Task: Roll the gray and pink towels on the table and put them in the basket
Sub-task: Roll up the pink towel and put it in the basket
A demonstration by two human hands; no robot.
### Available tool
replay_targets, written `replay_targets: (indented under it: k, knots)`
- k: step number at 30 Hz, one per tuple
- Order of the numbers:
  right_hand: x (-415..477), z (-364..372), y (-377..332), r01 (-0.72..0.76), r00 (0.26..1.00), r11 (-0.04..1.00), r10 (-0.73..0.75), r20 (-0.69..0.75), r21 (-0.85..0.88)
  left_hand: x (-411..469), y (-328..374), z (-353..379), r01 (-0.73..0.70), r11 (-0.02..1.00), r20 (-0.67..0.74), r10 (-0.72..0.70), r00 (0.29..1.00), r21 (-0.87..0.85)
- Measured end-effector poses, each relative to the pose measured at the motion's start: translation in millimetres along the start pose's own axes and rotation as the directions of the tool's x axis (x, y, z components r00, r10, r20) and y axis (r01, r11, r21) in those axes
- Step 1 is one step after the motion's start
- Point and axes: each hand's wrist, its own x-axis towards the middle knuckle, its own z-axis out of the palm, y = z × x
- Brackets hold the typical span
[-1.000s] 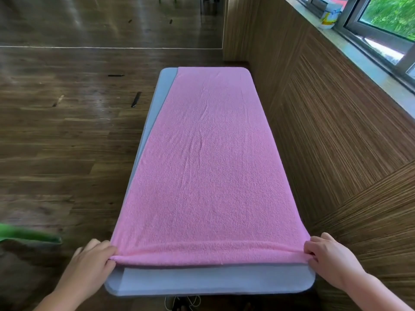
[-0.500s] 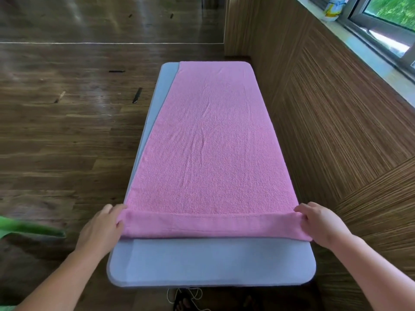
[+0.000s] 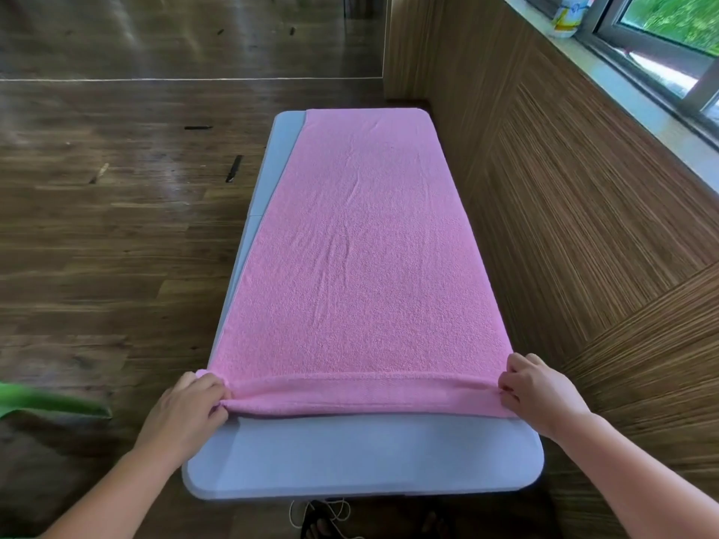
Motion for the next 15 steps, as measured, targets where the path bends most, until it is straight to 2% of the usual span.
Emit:
replay_targets:
  k: [4,7,9,12,15]
  knots:
    - [-8,-12,0,-0.001,0.995,1.0,-0.002,0.098,0.024,-13,-5,5,-0.042,0.999,0.025,0.042,0.999,0.018]
    - [-9,-15,-5,-0.065,0.996,0.989,0.057,0.062,0.133,-12,-8,9,-0.036,0.999,0.013,0.036,0.999,0.028]
    - [-10,-13,-13,-0.015,0.999,0.982,0.006,0.047,0.186,-9,-6,8,-0.034,0.999,0.005,0.034,0.999,0.041]
    - [-18,3,-23,0.099,0.991,0.99,-0.107,0.08,0.101,-10,-4,10,-0.02,1.0,0.014,0.02,1.0,0.012]
    - [-17,7,-26,0.072,0.995,0.993,-0.077,0.057,0.091,-14,-3,8,-0.009,1.0,0.026,0.009,1.0,0.02]
